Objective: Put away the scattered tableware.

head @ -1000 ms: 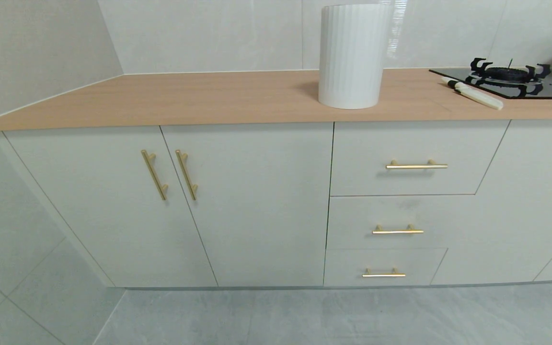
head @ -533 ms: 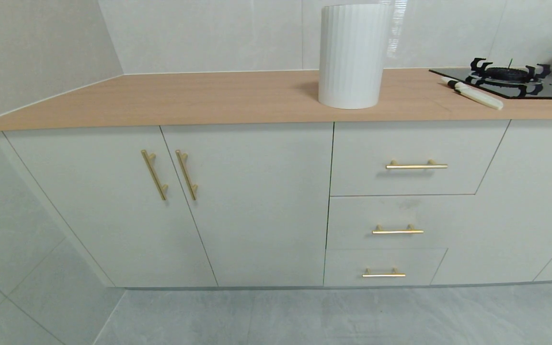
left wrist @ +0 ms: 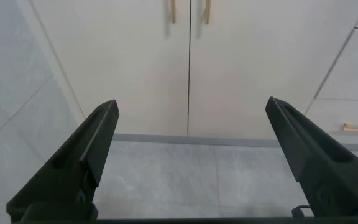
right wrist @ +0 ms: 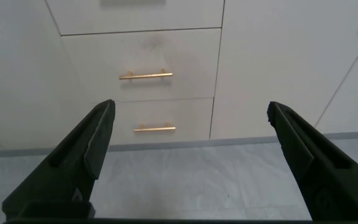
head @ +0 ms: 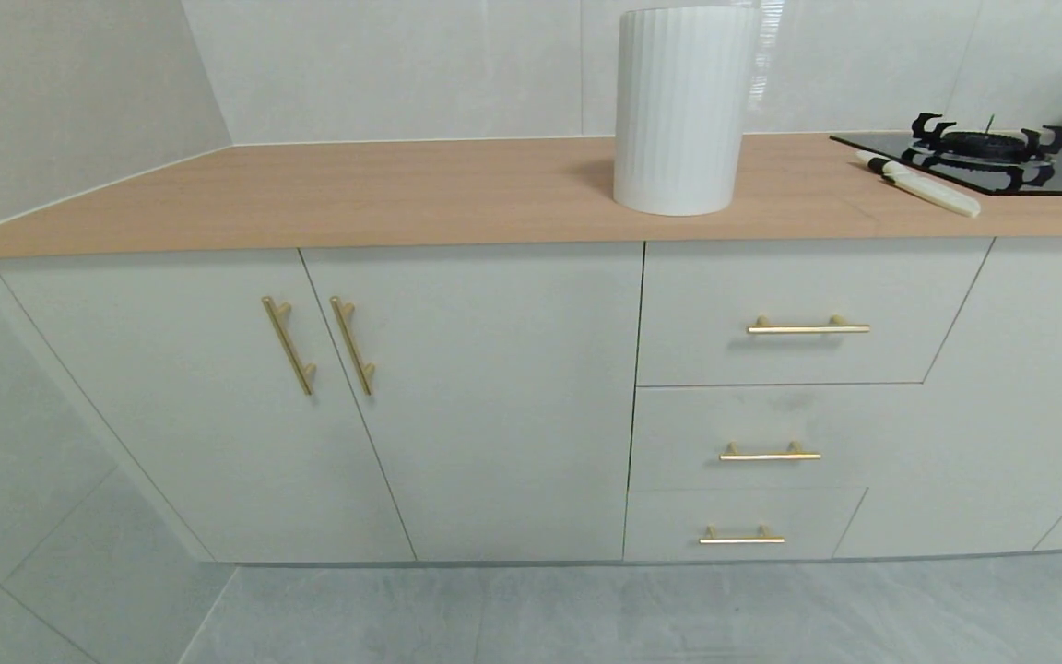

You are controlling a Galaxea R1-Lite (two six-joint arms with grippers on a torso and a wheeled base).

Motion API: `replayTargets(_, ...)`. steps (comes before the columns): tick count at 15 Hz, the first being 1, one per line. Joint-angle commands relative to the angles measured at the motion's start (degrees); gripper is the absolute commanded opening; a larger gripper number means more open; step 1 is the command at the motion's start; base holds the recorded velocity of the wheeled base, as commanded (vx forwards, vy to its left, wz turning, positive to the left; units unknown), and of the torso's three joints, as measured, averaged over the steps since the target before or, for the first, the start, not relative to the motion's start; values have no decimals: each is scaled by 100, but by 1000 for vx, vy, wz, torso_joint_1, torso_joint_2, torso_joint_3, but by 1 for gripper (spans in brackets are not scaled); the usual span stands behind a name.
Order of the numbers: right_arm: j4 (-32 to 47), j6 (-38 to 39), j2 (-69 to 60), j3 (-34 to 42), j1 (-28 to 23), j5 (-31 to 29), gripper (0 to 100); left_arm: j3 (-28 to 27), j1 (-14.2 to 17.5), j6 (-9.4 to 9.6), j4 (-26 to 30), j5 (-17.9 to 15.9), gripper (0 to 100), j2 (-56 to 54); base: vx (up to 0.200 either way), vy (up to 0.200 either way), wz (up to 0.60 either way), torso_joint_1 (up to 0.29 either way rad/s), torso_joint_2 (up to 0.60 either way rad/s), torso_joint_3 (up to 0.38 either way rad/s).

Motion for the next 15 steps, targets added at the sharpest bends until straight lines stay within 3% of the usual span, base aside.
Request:
replayTargets(1,4,-1,11,2,0,1,100,2,6,-4,-8,1,100,2,200,0,0,-2,-2,2)
replayTargets(13,4,-10,11,2,0,1,100,2,-3,-4,-8,1,100,2,200,0,0,5,3,2)
replayTargets(15,4,-10,11,-7,0,1,100,2,6,-4,-8,1,100,2,0,0,0,0,0,0)
